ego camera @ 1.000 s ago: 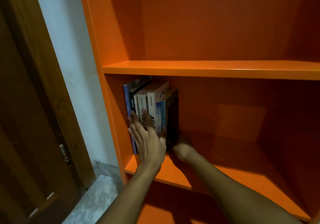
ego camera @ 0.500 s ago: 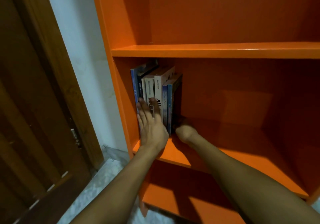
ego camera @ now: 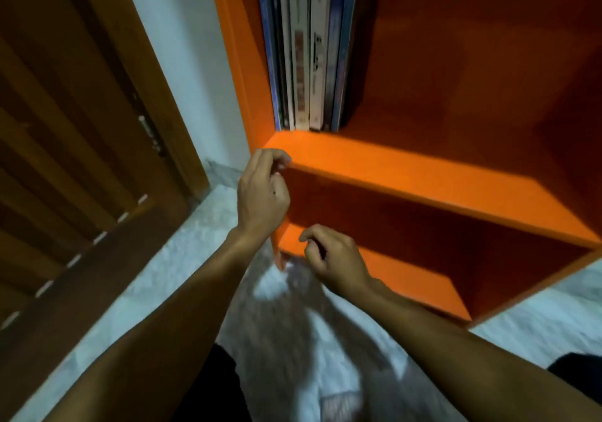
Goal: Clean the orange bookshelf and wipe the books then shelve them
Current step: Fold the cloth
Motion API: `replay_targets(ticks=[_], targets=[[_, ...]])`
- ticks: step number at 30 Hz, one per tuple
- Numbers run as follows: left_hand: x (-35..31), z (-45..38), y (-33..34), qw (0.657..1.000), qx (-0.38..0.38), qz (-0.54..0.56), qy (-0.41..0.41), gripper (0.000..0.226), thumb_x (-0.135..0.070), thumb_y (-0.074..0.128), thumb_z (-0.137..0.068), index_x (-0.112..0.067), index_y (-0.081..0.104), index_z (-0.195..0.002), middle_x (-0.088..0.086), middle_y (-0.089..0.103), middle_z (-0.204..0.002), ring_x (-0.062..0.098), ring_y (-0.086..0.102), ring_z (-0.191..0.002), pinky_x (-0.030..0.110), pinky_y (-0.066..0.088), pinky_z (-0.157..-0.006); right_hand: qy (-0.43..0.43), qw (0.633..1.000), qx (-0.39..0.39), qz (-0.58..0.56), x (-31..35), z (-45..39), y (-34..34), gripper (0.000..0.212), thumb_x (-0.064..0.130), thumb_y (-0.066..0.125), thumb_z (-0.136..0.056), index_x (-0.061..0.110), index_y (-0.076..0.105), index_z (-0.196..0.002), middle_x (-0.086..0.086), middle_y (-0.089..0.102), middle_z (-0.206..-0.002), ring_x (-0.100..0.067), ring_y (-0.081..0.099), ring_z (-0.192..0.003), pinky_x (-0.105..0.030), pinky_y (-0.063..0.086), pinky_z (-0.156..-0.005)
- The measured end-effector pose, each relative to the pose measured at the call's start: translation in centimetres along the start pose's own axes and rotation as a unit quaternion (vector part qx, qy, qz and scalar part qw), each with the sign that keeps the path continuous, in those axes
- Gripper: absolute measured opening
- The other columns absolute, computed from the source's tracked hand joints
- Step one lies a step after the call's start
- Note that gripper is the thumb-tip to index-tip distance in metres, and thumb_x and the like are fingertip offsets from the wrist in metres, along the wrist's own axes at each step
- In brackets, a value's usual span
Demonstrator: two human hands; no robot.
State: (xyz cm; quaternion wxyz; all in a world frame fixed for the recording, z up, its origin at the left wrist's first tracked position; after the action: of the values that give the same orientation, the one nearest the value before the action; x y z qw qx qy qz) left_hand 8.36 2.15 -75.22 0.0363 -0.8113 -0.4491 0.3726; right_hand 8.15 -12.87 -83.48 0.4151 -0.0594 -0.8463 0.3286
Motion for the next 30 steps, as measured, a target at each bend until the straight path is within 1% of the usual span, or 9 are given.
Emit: replay_targets(ticks=[2, 6, 9, 13, 18, 22, 26, 28, 30], targets=[[1.7, 4.5, 1.0, 0.999, 0.015, -0.007, -0.033, 0.030, 0.008, 0.040, -0.077, -0.002, 0.059, -0.099, 0.009, 0.057, -0.094, 0.019, 0.056, -0.086, 0.028, 0.045, -0.076, 0.083, 0.987, 0.126, 0.055, -4.5, 2.7, 3.1, 0.027, 0.019, 0.045, -0.084, 0.017, 0.065, -0.103, -0.007, 0.069, -0.100, -0.026, 0.063, -0.091, -0.035, 0.047, -0.076], [7.0, 16.4, 5.9, 0.973, 0.168, -0.013, -0.159, 0.034, 0.002, 0.044, -0.082, -0.005, 0.058, -0.112, 0.011, 0.059, -0.102, 0.027, 0.059, -0.092, 0.043, 0.050, -0.080, 0.265, 0.896, 0.340, 0.106, -11.3, 10.2, 7.0, 0.027, 0.023, 0.049, -0.094, 0.017, 0.057, -0.120, -0.011, 0.062, -0.120, -0.031, 0.061, -0.110, -0.032, 0.047, -0.084], [10.3, 26.9, 9.1, 0.874, 0.348, -0.032, -0.339, 0.059, -0.006, 0.053, -0.086, -0.008, 0.042, -0.144, 0.019, 0.055, -0.128, 0.036, 0.057, -0.114, 0.047, 0.049, -0.094, 0.339, 0.837, 0.413, 0.121, -13.8, 16.7, 8.7, 0.026, 0.025, 0.052, -0.097, 0.012, 0.054, -0.120, -0.011, 0.062, -0.121, -0.028, 0.061, -0.110, -0.035, 0.049, -0.087], [10.0, 38.1, 10.8, 0.734, 0.511, -0.084, -0.439, 0.076, -0.017, 0.058, -0.088, -0.011, 0.022, -0.155, 0.025, 0.046, -0.144, 0.039, 0.048, -0.131, 0.041, 0.042, -0.106, 0.402, 0.800, 0.421, 0.147, -16.3, 24.4, 10.8, 0.031, 0.024, 0.044, -0.098, 0.010, 0.052, -0.125, -0.015, 0.063, -0.123, -0.032, 0.062, -0.110, -0.038, 0.050, -0.090], [8.3, 44.0, 11.8, 0.665, 0.536, -0.055, -0.518, 0.060, -0.013, 0.063, -0.093, -0.005, 0.037, -0.147, 0.020, 0.052, -0.143, 0.031, 0.050, -0.132, 0.031, 0.036, -0.110, 0.430, 0.808, 0.384, 0.124, -17.4, 28.9, 11.8, 0.022, 0.017, 0.043, -0.095, 0.010, 0.060, -0.108, -0.011, 0.066, -0.109, -0.028, 0.064, -0.102, -0.030, 0.047, -0.077], [8.0, 44.0, 12.7, 0.669, 0.488, -0.071, -0.556, 0.048, -0.012, 0.061, -0.092, -0.010, 0.049, -0.138, 0.013, 0.057, -0.137, 0.028, 0.055, -0.125, 0.027, 0.042, -0.101, 0.434, 0.831, 0.343, 0.067, -17.5, 29.6, 11.1, 0.007, 0.019, 0.057, -0.082, 0.017, 0.059, -0.088, -0.002, 0.059, -0.086, -0.022, 0.063, -0.089, -0.021, 0.034, -0.068], [7.2, 42.7, 13.1, 0.674, 0.460, -0.053, -0.575, 0.041, -0.017, 0.066, -0.088, -0.010, 0.059, -0.128, 0.010, 0.064, -0.126, 0.026, 0.061, -0.117, 0.027, 0.047, -0.096, 0.462, 0.835, 0.296, -0.027, -19.4, 29.9, 10.6, 0.011, 0.024, 0.068, -0.079, 0.026, 0.058, -0.082, 0.001, 0.063, -0.082, -0.020, 0.064, -0.080, -0.028, 0.046, -0.070], [7.4, 42.2, 13.5, 0.677, 0.432, -0.017, -0.596, 0.039, -0.028, 0.074, -0.073, -0.007, 0.067, -0.105, 0.015, 0.069, -0.107, 0.028, 0.067, -0.105, 0.034, 0.051, -0.089, 0.466, 0.837, 0.273, -0.092, -19.5, 28.3, 9.9, 0.010, 0.017, 0.069, -0.084, 0.021, 0.061, -0.087, -0.005, 0.064, -0.089, -0.016, 0.065, -0.081, -0.030, 0.051, -0.073], [8.2, 41.3, 14.2, 0.675, 0.398, 0.020, -0.621, 0.028, -0.031, 0.070, -0.055, -0.009, 0.061, -0.070, 0.014, 0.063, -0.072, 0.025, 0.065, -0.079, 0.038, 0.050, -0.071, 0.487, 0.820, 0.266, -0.144, -17.7, 25.4, 8.0, 0.007, 0.001, 0.064, -0.091, 0.008, 0.062, -0.095, -0.003, 0.065, -0.089, -0.009, 0.064, -0.081, -0.026, 0.053, -0.075]])
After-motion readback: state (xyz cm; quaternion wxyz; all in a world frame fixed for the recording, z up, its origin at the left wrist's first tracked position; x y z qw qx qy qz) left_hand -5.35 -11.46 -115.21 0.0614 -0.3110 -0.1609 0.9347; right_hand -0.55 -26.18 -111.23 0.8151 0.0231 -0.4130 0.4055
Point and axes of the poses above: each hand's wrist, its own z-axis away from the middle knuckle, its own y-axis out of the palm, x = y × z, the point moved 5 cm from there along -z, towards the middle knuckle
